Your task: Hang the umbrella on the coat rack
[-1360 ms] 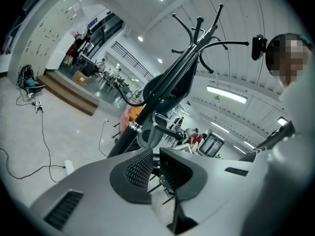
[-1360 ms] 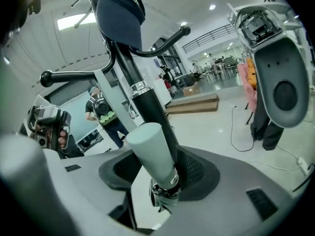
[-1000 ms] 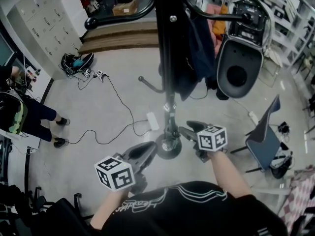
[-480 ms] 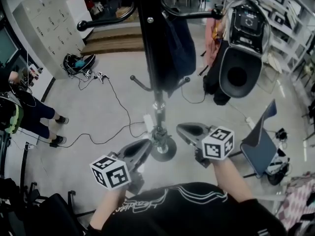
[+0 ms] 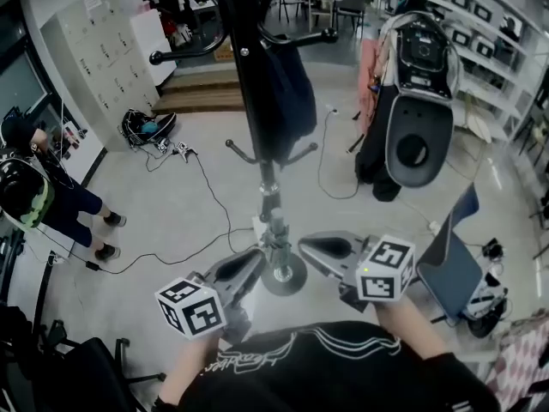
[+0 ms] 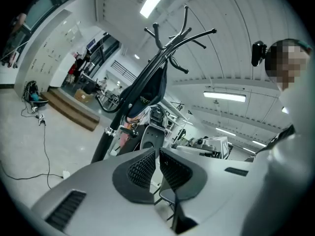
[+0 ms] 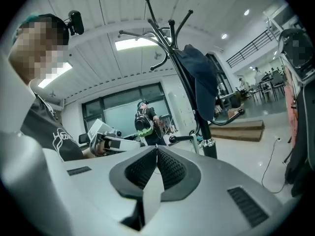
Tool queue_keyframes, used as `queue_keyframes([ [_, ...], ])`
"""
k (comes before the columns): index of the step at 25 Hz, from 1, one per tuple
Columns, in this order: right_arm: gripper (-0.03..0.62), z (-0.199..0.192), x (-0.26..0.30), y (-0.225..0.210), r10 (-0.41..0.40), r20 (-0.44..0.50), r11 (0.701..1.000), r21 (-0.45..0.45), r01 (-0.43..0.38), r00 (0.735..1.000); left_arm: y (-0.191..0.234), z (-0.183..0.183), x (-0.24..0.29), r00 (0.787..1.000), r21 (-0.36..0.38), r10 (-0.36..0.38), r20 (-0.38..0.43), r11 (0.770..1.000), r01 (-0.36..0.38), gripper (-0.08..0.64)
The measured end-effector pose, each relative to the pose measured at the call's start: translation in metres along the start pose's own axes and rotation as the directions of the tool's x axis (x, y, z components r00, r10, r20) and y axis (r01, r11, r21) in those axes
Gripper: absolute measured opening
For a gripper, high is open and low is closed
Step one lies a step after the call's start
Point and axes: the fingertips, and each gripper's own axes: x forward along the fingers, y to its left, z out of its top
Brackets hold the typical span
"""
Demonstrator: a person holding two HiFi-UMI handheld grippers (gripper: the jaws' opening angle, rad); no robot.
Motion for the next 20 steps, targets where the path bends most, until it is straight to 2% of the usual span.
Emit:
queue_keyframes([
  [7, 0.015, 0.001, -0.019, 0.024, 0.027, 0.019, 0.999, -0.021, -0.027, 0.999, -0.027, 0.0, -0.01, 0.999, 0.041, 0.015, 0.032, 0.999, -0.016, 0.02],
  [11, 0.012, 0.002, -0.019, 0.035, 0.038, 0.026, 0.998, -0.042, -0.037, 0.999, -0.035, 0.001, -0.013, 0.999, 0.068, -0.001, 0.037, 0.998, -0.002, 0.02],
  [20, 0.011, 0.002, -0.023, 0.037, 0.034, 0.034, 0.998, -0.045, -0.032, 0.999, -0.043, 0.002, -0.016, 0.999, 0.09, -0.009, 0.035, 0.996, 0.006, 0.02],
])
